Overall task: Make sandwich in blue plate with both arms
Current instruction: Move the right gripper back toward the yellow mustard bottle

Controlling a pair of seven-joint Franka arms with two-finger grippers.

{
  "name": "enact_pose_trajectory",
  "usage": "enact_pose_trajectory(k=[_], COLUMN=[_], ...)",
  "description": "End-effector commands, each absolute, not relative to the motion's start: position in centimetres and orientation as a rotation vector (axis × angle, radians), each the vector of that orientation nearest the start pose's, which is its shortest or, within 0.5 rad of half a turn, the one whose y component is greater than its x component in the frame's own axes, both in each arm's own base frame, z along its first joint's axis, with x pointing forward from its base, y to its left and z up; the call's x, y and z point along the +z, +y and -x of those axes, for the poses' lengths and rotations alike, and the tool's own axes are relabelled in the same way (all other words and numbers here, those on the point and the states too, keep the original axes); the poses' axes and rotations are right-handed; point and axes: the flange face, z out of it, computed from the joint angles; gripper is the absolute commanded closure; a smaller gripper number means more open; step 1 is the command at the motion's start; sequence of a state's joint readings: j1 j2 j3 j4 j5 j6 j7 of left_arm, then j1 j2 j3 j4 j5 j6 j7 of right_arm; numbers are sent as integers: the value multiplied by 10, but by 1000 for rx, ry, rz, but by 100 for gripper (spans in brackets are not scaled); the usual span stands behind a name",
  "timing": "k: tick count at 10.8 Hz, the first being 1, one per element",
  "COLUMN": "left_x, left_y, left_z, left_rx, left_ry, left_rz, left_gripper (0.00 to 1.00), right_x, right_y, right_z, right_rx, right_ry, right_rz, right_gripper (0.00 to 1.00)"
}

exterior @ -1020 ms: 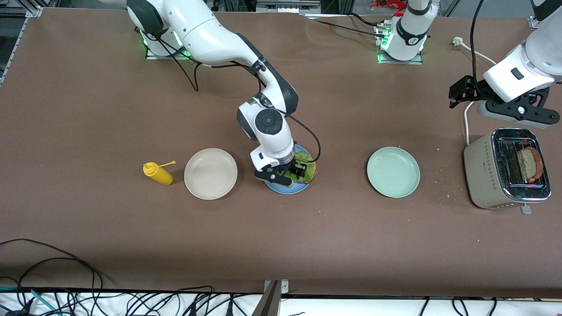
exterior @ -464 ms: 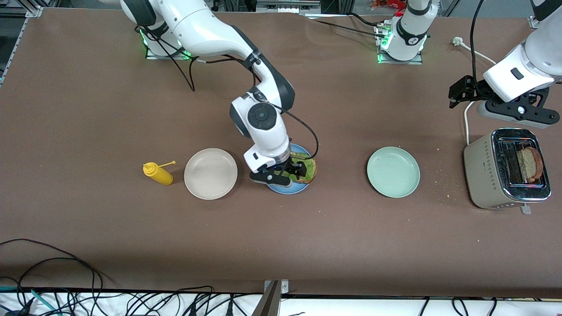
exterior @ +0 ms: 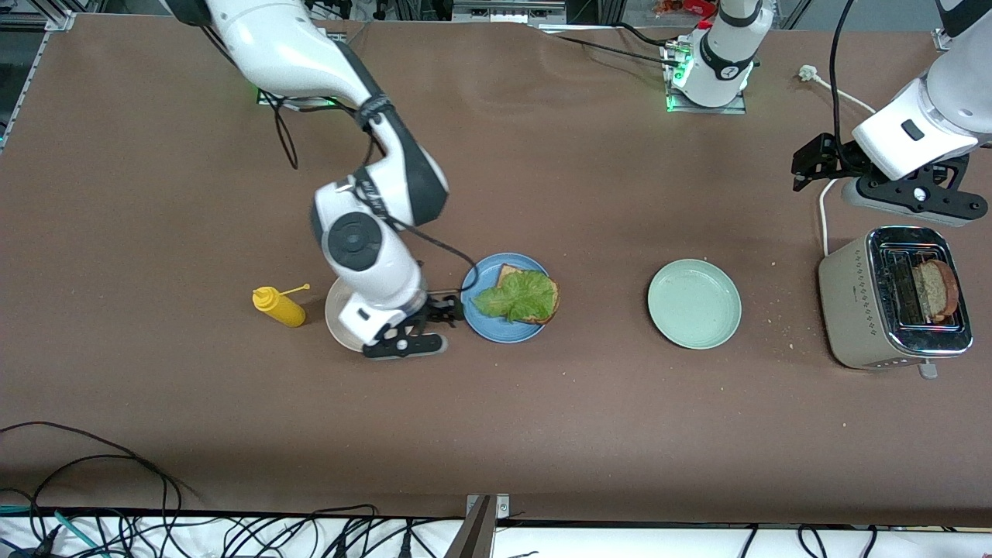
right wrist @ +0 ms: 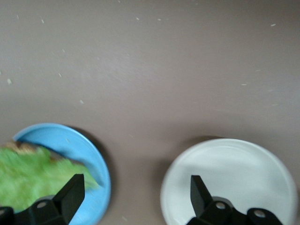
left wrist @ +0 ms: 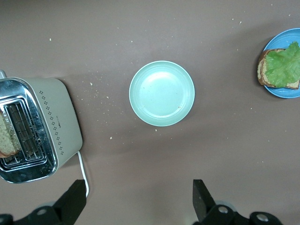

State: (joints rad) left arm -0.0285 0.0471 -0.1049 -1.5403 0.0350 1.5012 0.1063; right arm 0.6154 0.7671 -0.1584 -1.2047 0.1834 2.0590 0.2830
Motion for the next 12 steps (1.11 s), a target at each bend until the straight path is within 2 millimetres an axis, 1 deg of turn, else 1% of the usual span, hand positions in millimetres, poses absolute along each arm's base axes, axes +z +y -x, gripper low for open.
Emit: enact_pose_trajectory(k=[1,3,4,7,8,9,10,11,12], left_x=[610,610,610,610,610,610,610,610,610], left_y=[-69,-69,-70,-69,-70,-70,-70,-69,-70], left_z=[-555,-555,-555,-555,-555,-555,-555,-555,-555], left_rx=[117,117,117,117,117,117,117,117,117], left_ry=[375,375,378,375,378,378,378,375,378], left_rz=[3106,3105,3106,3106,3105,3106,3106,3106,3105], left_gripper=[0,0,0,0,0,0,0,0,0], right_x=[365,378,387,405,407,411,413,411,411], right_y=[302,252,227,160,141,129,111,90,70], right_z=[-657,-661,-664,-669,-670,-668,-668,-668,-668], right_rx=[0,32,52,104,129,146,165,168,149], right_ry=[-598,-784,-862,-1078,-1145,-1216,-1275,-1340,-1367], right_rz=[2967,2904,2874,2758,2717,2662,2610,2544,2468], right_gripper=[0,0,0,0,0,0,0,0,0])
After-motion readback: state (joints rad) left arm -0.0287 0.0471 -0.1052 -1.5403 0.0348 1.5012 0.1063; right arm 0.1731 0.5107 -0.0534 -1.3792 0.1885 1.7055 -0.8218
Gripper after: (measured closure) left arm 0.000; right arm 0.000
